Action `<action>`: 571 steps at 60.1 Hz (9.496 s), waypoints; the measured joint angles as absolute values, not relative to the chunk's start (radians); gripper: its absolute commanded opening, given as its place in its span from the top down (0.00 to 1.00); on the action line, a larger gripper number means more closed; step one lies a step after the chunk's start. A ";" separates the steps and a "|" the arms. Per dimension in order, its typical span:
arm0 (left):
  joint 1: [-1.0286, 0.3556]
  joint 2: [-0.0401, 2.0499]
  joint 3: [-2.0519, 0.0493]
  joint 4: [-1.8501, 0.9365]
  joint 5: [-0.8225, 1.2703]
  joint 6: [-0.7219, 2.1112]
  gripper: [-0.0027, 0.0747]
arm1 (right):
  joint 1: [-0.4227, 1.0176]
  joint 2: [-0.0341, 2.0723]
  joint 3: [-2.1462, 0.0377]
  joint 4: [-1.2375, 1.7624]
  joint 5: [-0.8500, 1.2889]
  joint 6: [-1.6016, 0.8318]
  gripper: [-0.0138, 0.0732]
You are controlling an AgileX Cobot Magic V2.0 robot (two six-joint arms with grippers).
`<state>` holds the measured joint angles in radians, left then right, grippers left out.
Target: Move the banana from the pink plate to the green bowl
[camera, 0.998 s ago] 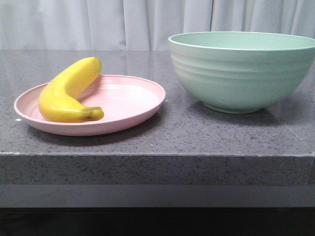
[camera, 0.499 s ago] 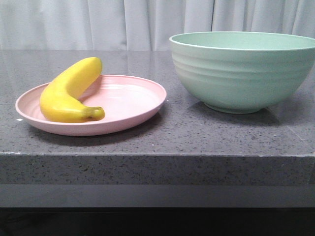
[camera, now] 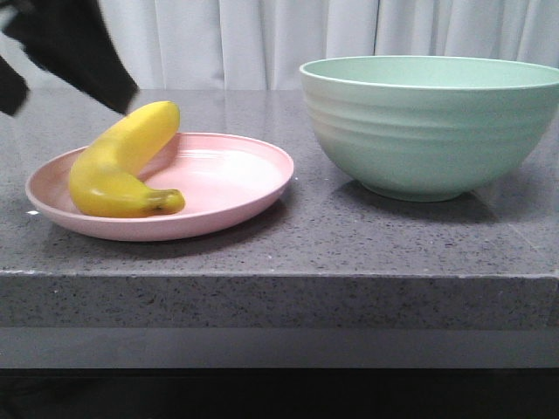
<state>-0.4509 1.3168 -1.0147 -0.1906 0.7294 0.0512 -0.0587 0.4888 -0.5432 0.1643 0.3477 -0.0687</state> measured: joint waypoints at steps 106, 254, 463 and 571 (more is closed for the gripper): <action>-0.663 1.455 -1.363 -0.206 0.698 0.039 0.78 | 0.036 0.685 -0.647 0.870 0.423 -0.143 0.18; -0.777 1.455 -1.364 -0.206 0.724 0.039 0.27 | 0.077 1.570 -1.273 0.945 0.699 -0.944 0.45; -0.320 0.086 -0.343 -0.012 0.404 -0.070 0.99 | 0.087 0.115 -0.294 0.833 0.266 -0.685 0.91; -0.021 -0.005 0.006 -0.011 0.180 -0.070 0.99 | 0.087 0.115 -0.294 0.835 0.274 -0.686 0.91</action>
